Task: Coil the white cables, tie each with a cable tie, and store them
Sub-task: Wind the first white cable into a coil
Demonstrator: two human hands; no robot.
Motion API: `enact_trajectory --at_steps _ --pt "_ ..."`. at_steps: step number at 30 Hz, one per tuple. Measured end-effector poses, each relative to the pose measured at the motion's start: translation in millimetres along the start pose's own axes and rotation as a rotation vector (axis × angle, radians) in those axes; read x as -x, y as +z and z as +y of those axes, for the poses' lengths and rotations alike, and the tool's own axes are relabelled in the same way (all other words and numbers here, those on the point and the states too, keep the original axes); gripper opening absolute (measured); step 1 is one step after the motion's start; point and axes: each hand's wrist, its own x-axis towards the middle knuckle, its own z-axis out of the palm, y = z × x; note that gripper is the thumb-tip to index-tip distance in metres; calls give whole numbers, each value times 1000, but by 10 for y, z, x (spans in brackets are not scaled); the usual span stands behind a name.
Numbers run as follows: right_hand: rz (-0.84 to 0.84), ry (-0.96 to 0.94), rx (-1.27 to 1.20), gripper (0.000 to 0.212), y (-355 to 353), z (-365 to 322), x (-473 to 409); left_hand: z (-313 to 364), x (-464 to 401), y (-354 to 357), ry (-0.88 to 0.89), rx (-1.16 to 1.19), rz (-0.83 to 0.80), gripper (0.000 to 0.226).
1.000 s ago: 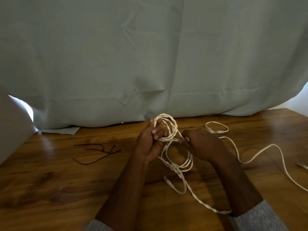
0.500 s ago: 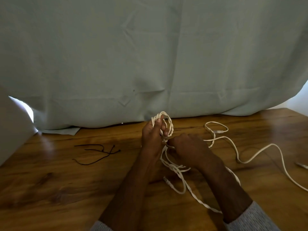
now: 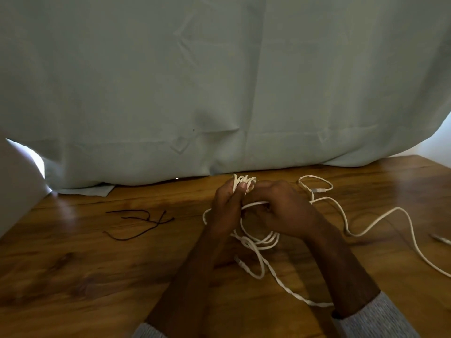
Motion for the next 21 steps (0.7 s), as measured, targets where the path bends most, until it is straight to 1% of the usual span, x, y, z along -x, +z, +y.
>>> enact_trajectory --at_steps 3,6,8,9,11,12,13,15,17,18,19,21 --pt "106 50 -181 18 -94 88 60 74 -3 -11 -72 125 24 28" --pt "135 131 -367 20 -112 163 96 108 -42 -4 -151 230 57 28" --pt "195 135 -386 17 -62 203 73 110 -23 1 -183 263 64 39" --pt "246 124 -370 14 -11 217 46 127 -13 4 -196 269 62 40" --pt "356 124 -299 12 129 215 -7 175 0 -2 -206 316 -16 26" --pt "400 145 -259 15 211 194 -30 205 9 -4 -210 360 -87 27" --pt "428 169 -257 18 296 168 -44 232 19 -7 -228 412 -172 33" --pt "460 224 -382 19 419 86 -64 255 34 -29 -274 509 -310 48" --pt "503 296 -477 24 496 6 -83 185 36 -64 -218 480 -350 57" --pt "544 331 -459 30 529 -17 -89 183 59 -60 -176 429 -335 58" --pt "590 359 -409 37 552 -28 -94 196 79 -41 -156 381 -296 58" --pt "682 398 -298 45 559 -26 -110 252 91 35 -173 298 -196 59"
